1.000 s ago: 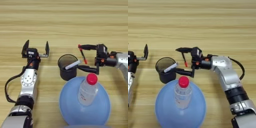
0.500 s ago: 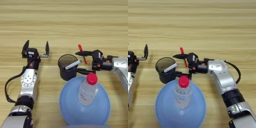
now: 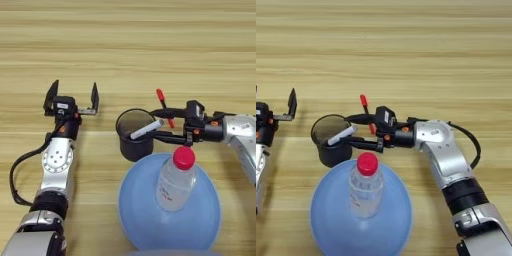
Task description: Move the objects on the table
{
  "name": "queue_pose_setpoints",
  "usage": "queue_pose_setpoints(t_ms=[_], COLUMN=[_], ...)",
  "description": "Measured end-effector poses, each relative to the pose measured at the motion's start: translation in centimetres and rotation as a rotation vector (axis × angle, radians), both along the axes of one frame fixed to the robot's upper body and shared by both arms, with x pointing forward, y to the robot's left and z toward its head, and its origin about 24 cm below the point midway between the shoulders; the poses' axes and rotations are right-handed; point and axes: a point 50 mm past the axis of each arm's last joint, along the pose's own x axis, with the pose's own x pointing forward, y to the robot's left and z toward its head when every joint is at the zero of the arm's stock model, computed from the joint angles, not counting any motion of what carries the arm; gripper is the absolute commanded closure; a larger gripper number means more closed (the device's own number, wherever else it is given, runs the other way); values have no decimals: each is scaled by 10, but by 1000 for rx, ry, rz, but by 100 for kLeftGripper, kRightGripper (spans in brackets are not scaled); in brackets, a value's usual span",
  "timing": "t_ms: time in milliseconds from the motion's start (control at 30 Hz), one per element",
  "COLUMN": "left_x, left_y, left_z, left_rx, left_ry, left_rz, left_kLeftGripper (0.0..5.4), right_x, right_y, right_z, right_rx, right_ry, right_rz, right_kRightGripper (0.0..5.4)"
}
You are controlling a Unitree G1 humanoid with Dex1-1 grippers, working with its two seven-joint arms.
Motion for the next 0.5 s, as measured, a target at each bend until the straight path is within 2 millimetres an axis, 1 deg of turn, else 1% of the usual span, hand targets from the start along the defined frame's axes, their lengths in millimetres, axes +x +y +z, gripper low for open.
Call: queue_pose_setpoints(t_ms=[133, 167, 200, 367, 500], left_x=[0, 0, 0, 0, 0], left_y=[0, 0, 0, 0, 0], left_z=[0, 0, 0, 0, 0], left_rx=[0, 0, 0, 0, 0], left_ry=[0, 0, 0, 0, 0], left_rz=[0, 0, 0, -1, -1], left_kLeftGripper=[0, 0, 0, 0, 0], right_x=[1, 1, 1, 1, 1], right_y=[0, 0, 1, 1, 1], right_z=[0, 0, 0, 0, 0], right_rx=[-1, -1, 0, 0, 0], right_ry=[-1, -1, -1, 1, 0], right_rz=[0, 0, 0, 0, 0], right_kRightGripper=[380, 380, 401, 456, 466])
